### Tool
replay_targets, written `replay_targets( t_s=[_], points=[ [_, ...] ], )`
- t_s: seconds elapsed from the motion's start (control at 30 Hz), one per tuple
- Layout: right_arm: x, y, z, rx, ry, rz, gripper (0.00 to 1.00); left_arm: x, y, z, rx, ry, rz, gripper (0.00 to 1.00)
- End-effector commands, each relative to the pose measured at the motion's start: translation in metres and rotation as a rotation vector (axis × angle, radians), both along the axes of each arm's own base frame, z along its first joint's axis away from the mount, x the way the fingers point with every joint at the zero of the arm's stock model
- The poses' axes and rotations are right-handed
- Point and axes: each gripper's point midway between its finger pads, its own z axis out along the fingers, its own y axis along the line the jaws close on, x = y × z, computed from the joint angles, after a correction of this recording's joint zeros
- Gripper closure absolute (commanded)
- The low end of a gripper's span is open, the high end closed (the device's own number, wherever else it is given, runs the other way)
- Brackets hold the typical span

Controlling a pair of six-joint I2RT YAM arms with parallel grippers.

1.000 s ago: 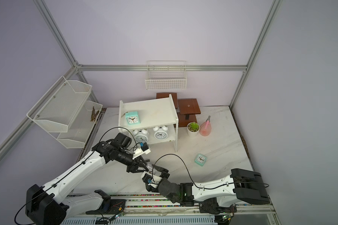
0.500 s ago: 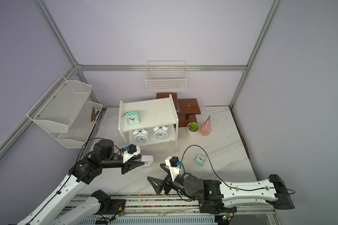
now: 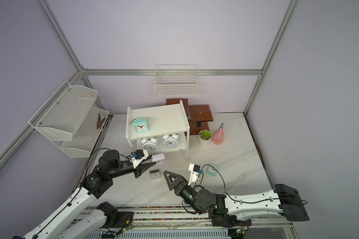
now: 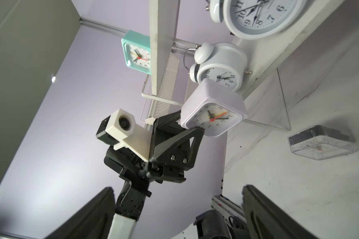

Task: Place the alarm clocks on the shelf by style
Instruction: Pick up the alarm from the center of the board.

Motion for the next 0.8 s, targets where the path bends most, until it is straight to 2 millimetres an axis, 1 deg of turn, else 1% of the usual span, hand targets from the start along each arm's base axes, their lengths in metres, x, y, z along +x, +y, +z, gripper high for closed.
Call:
replay_targets(
  t_s=[0.0,0.23,0.33,0.43,0.57,0.77],
  points=[
    [0.013,-0.013,0.006,0.262,0.144,-0.075,0.01,-0.001,-0.002,0.028,-0.075,-0.075,-0.011,1.00],
    [0.021,-0.004,0.005,0.416,0.137,-0.100,0.01,-0.010,-0.007,0.028,-0.087,-0.059,-0.066,1.00],
    [0.023,-0.003,0.013,0.464,0.092,-0.102,0.02,-0.014,-0.007,0.027,-0.087,-0.056,-0.079,1.00],
    [0.025,0.004,0.018,0.475,0.061,-0.095,0.02,-0.017,-0.008,0.026,-0.086,-0.045,-0.095,1.00],
    [0.032,0.019,0.013,0.462,0.079,-0.080,0.04,-0.019,-0.009,0.025,-0.088,-0.039,-0.108,1.00],
    [0.043,0.028,0.008,0.477,0.088,-0.080,0.08,-0.022,-0.011,0.024,-0.088,-0.034,-0.121,1.00]
  ],
)
